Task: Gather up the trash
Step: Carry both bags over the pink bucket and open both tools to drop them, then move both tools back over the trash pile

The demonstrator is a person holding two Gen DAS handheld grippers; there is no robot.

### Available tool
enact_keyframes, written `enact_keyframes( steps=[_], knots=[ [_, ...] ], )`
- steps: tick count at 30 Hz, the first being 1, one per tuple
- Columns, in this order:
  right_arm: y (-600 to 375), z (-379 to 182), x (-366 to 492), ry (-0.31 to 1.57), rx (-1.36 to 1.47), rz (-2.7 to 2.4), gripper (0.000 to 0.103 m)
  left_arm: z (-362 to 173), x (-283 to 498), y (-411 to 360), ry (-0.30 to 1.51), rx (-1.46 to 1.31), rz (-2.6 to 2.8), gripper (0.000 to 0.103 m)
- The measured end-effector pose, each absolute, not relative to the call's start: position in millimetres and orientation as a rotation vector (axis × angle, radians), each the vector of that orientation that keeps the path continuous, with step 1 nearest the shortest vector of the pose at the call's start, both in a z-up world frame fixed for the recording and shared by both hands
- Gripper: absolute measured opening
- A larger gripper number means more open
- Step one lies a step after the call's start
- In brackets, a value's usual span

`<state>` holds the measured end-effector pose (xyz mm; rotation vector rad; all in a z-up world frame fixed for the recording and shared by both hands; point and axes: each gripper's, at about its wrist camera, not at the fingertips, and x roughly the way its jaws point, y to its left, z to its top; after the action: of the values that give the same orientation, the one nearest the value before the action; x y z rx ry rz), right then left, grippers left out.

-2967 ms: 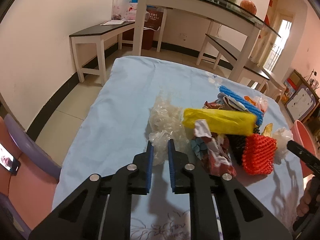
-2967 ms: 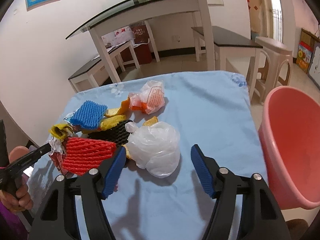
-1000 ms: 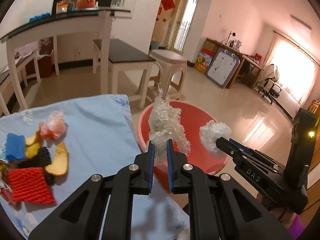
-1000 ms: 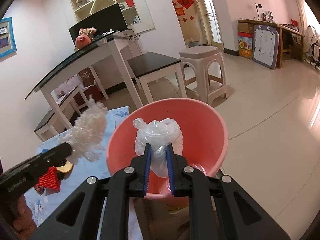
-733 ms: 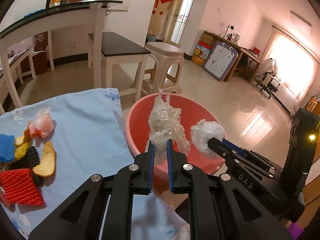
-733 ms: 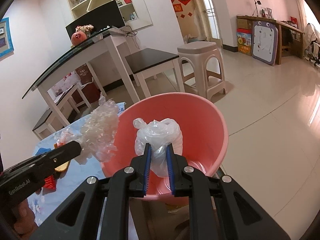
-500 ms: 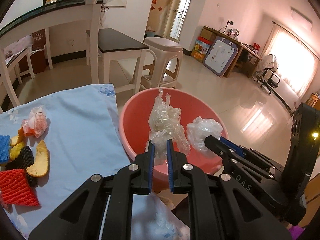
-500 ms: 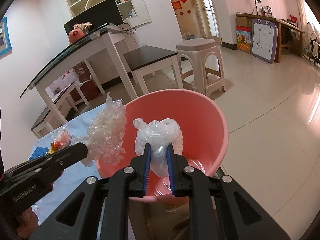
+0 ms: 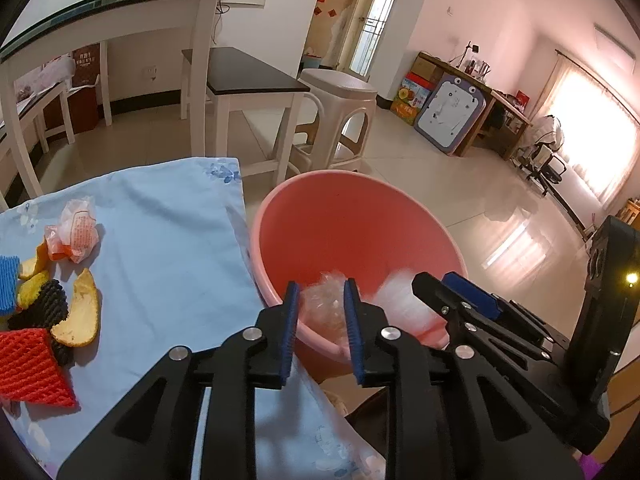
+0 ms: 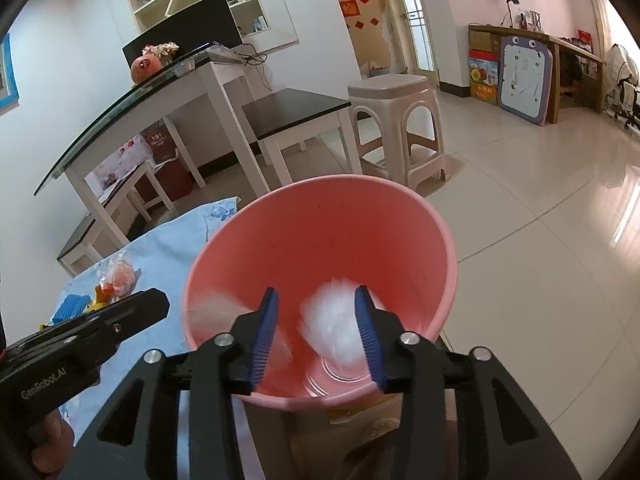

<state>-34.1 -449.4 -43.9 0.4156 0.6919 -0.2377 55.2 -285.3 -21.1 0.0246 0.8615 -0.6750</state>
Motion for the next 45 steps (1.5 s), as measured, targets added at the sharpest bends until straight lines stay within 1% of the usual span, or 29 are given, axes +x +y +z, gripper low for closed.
enact_keyframes(
  steps=[2, 5, 10, 16, 31, 45],
  knots=[
    [-449, -43, -34, 0.691, 0.411, -0.24, 0.046, -20, 54, -283, 0.856, 0.023, -0.676, 0.029],
    [-447, -41, -35, 0.688, 0.411, -0.234, 0.046, -15, 50, -281, 0.836, 0.027, -0.674, 0.031],
    [-438, -32, -36, 0.674, 0.395, -0.215, 0.047, -6, 46, -270, 0.805, 0.022, -0.661, 0.032],
    [-423, -21, -38, 0.652, 0.374, -0.192, 0.05, 2, 45, -251, 0.785, 0.02, -0.619, 0.032],
    [-368, -8, -38, 0.641, 0.348, -0.098, 0.052, 6, 32, -198, 0.767, 0.054, -0.517, 0.032],
    [-285, -16, -8, 0.706, 0.271, 0.072, 0.052, -1, 19, -81, 0.734, 0.004, -0.288, 0.032]
  ],
)
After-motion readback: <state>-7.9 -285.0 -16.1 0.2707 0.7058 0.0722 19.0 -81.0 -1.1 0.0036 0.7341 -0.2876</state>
